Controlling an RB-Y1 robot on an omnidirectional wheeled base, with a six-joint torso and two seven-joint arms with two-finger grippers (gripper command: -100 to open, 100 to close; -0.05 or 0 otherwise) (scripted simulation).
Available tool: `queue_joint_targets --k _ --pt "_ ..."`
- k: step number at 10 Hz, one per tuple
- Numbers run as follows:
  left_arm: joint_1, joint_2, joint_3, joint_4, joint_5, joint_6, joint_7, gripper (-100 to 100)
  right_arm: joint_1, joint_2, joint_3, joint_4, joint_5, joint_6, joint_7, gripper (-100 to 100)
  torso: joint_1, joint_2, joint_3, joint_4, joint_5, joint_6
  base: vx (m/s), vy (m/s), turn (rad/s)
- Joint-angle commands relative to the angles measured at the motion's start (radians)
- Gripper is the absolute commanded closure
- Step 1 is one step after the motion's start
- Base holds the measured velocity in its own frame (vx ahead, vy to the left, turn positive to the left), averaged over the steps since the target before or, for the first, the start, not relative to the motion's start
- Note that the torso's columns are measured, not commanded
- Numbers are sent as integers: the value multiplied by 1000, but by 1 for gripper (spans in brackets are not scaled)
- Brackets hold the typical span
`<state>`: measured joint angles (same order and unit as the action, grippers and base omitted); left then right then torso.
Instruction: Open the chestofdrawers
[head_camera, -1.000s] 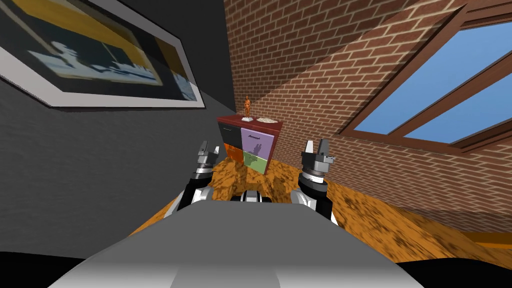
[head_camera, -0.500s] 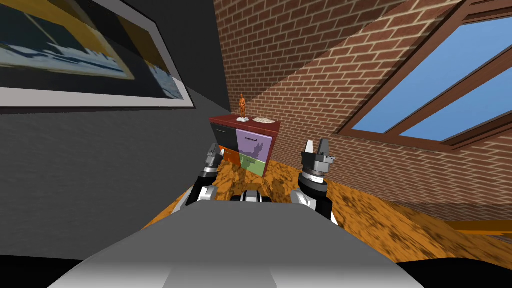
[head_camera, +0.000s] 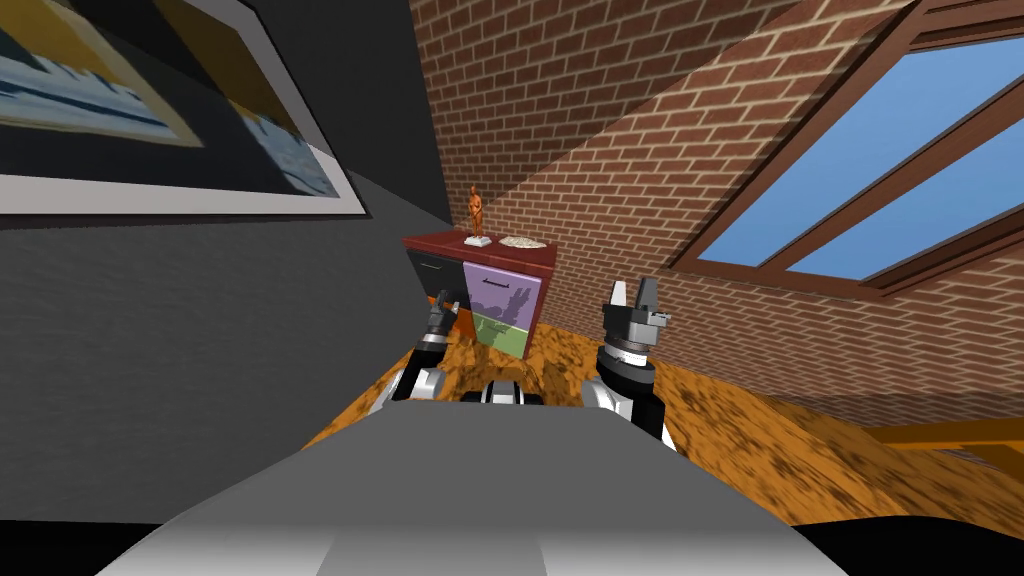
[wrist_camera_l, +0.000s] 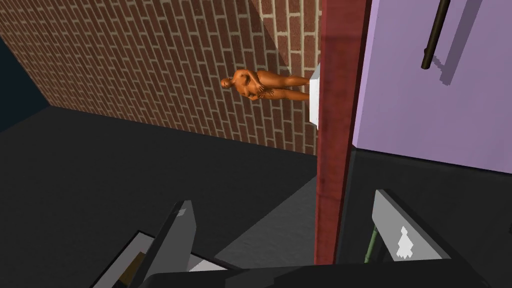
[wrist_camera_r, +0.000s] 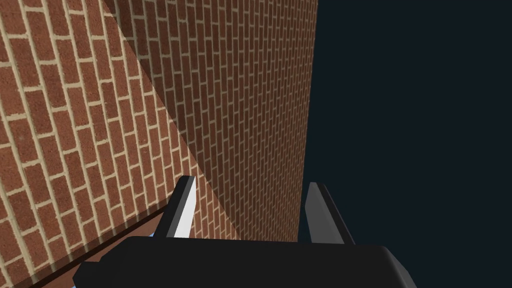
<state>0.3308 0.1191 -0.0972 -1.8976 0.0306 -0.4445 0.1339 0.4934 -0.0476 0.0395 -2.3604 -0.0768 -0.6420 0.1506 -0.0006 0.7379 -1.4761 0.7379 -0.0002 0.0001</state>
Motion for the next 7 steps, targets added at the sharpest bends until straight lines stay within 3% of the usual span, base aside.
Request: queue_joint_targets --k 1,7 --pt "-27 -11 -21 59 -8 8 -1 -100 0 0 0 0 0 0 0 0 2 1 1 0 0 0 118 14 -103" --pt "-89 3 -63 177 -26 33 -5 -100 0 0 0 0 0 0 0 0 1 2 1 0 0 0 122 10 -94"
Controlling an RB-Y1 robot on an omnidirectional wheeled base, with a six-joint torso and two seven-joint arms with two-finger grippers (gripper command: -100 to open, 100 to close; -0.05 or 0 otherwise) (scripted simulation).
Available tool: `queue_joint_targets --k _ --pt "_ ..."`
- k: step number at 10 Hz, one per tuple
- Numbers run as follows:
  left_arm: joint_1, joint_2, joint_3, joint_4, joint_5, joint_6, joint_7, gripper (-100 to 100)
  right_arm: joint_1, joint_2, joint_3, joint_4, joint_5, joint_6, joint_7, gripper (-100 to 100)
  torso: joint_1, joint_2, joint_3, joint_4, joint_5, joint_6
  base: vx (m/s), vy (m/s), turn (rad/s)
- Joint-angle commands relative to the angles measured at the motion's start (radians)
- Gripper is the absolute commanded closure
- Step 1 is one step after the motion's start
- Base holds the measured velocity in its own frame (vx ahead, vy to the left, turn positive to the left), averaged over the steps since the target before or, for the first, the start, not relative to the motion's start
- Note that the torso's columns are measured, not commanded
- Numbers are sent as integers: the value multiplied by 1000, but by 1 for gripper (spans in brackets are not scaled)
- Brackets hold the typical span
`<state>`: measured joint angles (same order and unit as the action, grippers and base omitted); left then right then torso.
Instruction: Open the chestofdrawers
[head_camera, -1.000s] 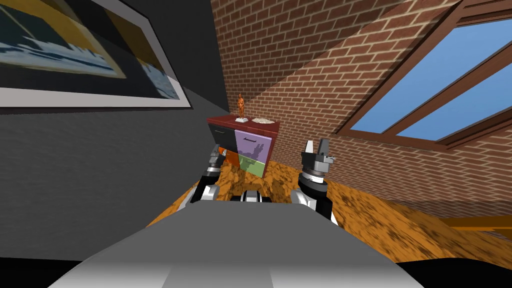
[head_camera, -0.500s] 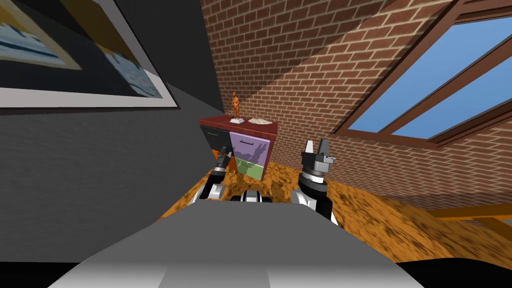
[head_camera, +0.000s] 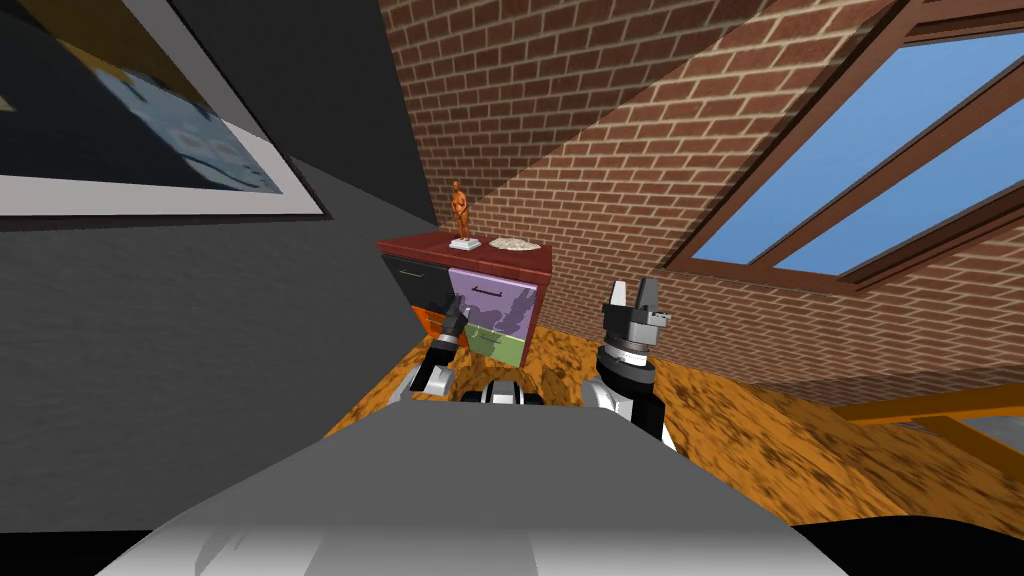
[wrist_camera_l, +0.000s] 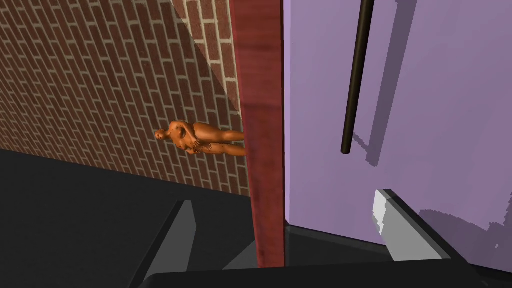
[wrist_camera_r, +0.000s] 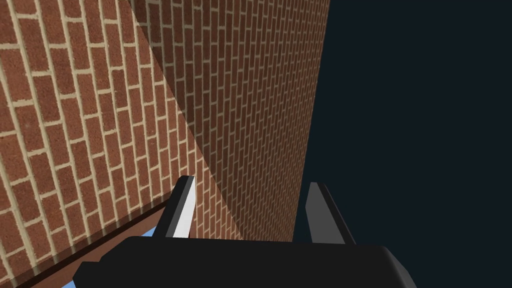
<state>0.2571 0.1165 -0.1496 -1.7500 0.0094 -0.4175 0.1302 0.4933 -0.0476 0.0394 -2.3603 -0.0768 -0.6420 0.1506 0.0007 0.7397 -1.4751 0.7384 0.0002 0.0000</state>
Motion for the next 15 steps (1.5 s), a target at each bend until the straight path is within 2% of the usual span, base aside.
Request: queue_joint_targets --k 1,6,7,9,10,11,13,14,15 --pt "-24 8 -17 47 -7 10 -2 -100 0 0 0 0 0 0 0 0 0 0 0 0 0 0 91 17 -70" --pt "-74 21 -52 144 -22 30 -5 -100 0 0 0 0 0 0 0 0 0 -1 -1 0 0 0 117 16 -87" --pt "-72 21 -47 134 -19 28 -3 -100 0 0 0 0 0 0 0 0 -1 -1 0 0 0 0 48 8 -17" --pt "-80 25 -45 96 -17 74 1 -100 0 0 0 0 0 0 0 0 -2 0 0 0 -1 0 87 -14 -4" --pt "-78 23 -46 102 -18 65 -1 -100 0 0 0 0 0 0 0 0 -2 -3 -1 -1 -1 0 40 -11 0" --pt "-74 22 -47 128 -19 38 -3 100 0 0 0 0 0 0 0 0 -1 0 0 0 0 0 -49 17 7" --pt "-74 22 -47 126 -19 41 -2 100 0 0 0 0 0 0 0 0 1 4 3 1 0 0 -59 21 0" --pt "-74 27 -50 104 -20 66 0 -100 0 0 0 0 0 0 0 0 -1 -1 0 0 0 0 -22 -25 -8" --pt "-75 29 -51 93 -20 80 0 -100 0 0 0 0 0 0 0 0 -3 -3 -2 -1 -1 0 -23 -46 -6"
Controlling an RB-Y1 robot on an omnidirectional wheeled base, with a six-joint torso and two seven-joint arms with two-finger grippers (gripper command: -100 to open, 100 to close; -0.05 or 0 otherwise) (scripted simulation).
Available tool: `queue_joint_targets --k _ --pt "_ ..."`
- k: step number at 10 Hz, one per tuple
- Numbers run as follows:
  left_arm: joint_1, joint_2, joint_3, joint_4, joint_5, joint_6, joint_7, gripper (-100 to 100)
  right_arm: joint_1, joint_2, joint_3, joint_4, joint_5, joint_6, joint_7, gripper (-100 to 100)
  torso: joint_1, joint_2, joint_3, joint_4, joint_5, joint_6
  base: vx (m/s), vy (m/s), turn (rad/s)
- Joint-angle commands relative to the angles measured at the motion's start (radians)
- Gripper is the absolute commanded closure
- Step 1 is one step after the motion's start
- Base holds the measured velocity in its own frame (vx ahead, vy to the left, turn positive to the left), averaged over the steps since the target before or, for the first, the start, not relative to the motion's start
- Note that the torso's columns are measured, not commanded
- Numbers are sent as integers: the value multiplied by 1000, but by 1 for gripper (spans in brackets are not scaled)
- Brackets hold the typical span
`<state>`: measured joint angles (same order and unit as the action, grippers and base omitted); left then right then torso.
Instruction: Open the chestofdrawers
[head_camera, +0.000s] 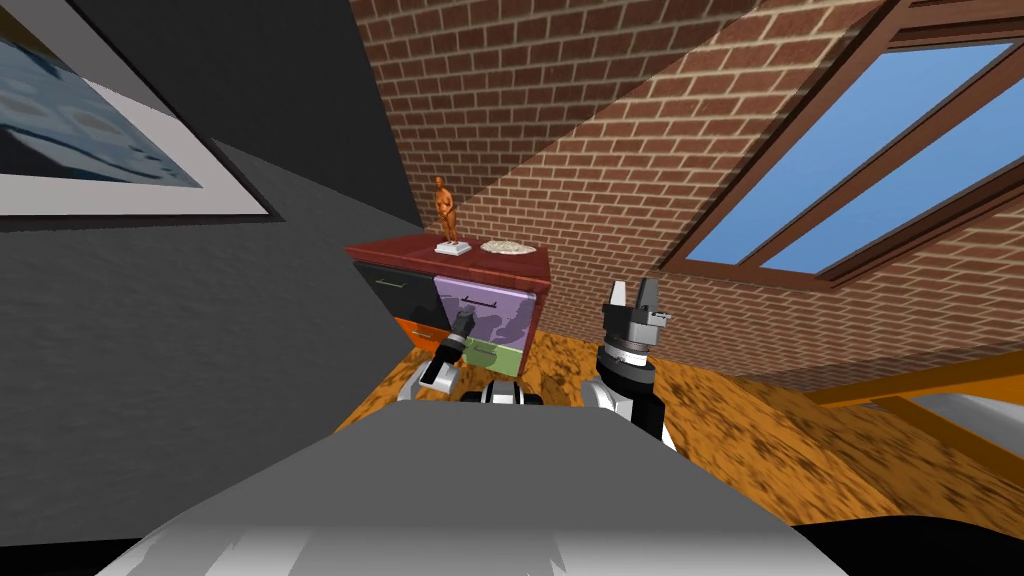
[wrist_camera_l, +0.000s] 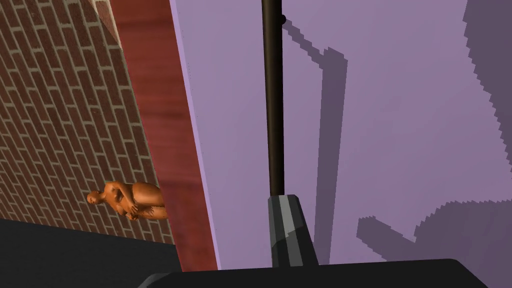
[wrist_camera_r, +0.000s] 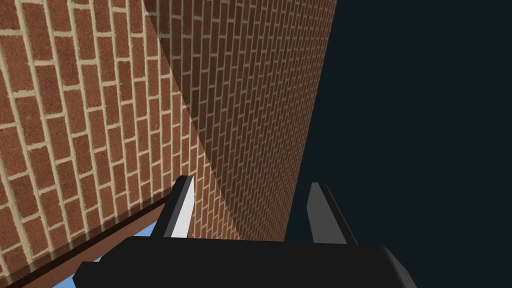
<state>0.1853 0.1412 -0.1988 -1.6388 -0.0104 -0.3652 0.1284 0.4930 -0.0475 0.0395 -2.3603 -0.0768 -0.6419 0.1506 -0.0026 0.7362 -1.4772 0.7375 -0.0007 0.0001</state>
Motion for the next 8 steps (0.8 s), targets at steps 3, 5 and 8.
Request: queue_joint_targets --k 3,5,8 --pt "-3 8 -4 -37 -1 49 4 -100 0 0 0 0 0 0 0 0 2 1 1 0 1 0 -14 -49 -3" --pt "-6 14 -2 -80 0 95 8 -100 0 0 0 0 0 0 0 0 4 -2 -1 0 1 0 80 -26 -2" --pt "-4 11 -4 -63 -1 78 6 100 0 0 0 0 0 0 0 0 4 7 4 2 1 0 -8 3 1"
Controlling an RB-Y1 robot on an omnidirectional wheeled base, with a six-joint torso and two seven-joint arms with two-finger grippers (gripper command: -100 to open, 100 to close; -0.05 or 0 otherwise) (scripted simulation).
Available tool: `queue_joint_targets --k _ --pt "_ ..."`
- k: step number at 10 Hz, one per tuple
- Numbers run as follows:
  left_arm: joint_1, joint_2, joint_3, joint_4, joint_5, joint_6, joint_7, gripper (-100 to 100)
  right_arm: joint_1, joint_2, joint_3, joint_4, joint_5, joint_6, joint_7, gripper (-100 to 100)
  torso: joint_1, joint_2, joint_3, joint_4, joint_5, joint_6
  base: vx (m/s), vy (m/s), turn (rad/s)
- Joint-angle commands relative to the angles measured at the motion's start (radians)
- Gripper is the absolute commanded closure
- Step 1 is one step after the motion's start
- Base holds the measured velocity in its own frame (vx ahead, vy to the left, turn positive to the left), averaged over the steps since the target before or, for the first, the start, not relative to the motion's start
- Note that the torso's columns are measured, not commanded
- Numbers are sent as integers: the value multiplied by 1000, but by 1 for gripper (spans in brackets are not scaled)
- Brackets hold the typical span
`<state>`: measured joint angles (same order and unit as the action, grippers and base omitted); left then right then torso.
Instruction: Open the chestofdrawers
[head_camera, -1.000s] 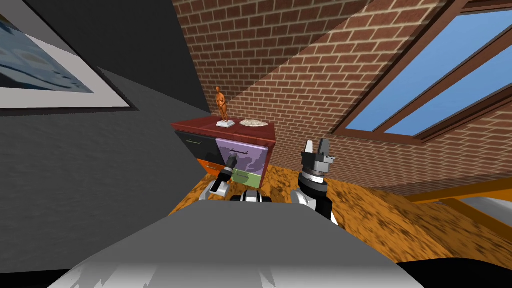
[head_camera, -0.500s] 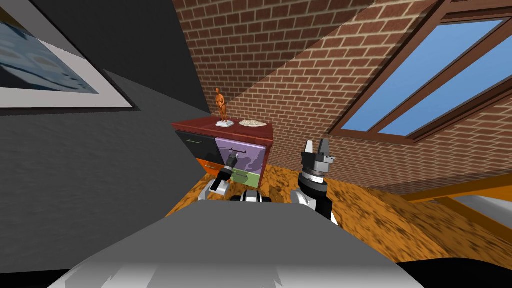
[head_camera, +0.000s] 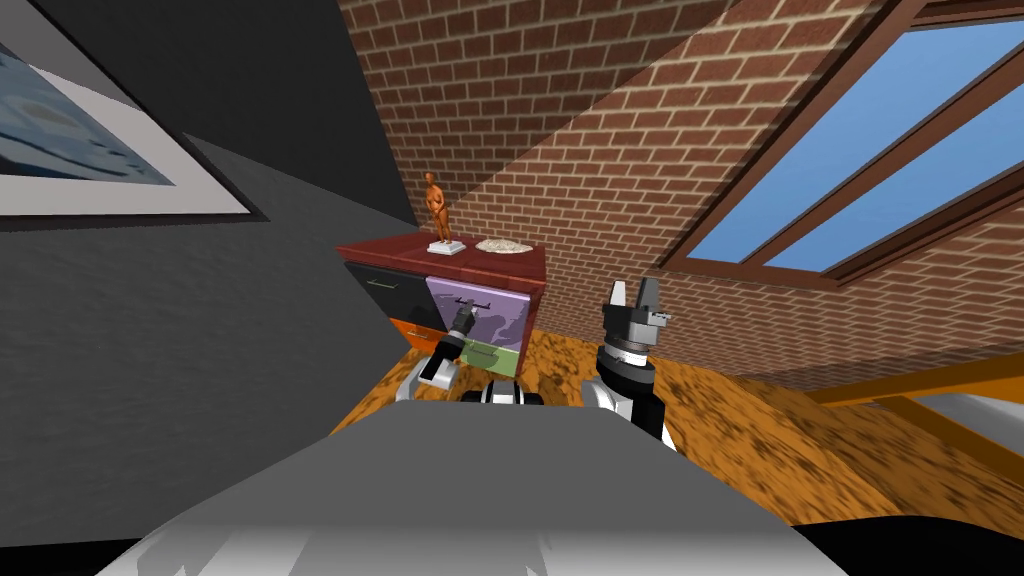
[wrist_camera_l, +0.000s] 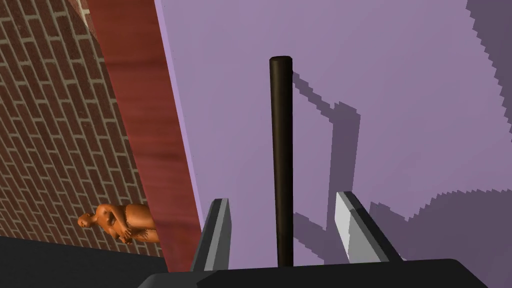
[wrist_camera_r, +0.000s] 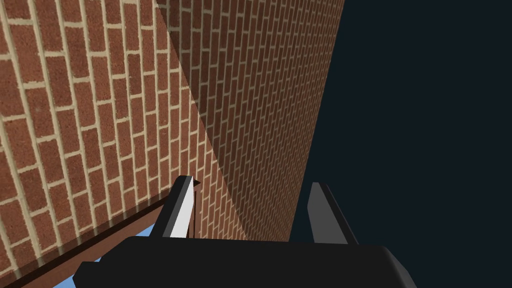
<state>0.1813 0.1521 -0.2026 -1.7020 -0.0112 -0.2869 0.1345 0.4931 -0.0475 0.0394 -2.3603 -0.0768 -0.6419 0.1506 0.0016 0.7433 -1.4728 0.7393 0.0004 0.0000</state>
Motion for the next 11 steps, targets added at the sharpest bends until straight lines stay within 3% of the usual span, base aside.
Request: queue_joint_targets --k 1,4,5,9,10,11 --pt "13 9 -6 -26 0 7 4 100 0 0 0 0 0 0 0 0 -1 -1 0 1 0 0 -121 9 39" --pt "32 22 -14 -71 0 23 10 100 0 0 0 0 0 0 0 0 -2 3 2 4 -1 -1 -198 32 33" --pt "36 19 -15 -54 -2 23 7 100 0 0 0 0 0 0 0 0 -3 1 0 5 -2 0 -90 14 7" --pt "74 37 -32 -107 -2 18 15 100 0 0 0 0 0 0 0 0 -2 0 0 3 -2 -1 -171 46 28" --pt "73 33 -32 -92 -3 26 13 100 0 0 0 0 0 0 0 0 -1 2 1 5 -2 -1 -86 24 -3" --pt "87 45 -35 -140 -1 67 19 -100 0 0 0 0 0 0 0 0 -3 -4 -3 3 -2 -1 -10 -1 18"
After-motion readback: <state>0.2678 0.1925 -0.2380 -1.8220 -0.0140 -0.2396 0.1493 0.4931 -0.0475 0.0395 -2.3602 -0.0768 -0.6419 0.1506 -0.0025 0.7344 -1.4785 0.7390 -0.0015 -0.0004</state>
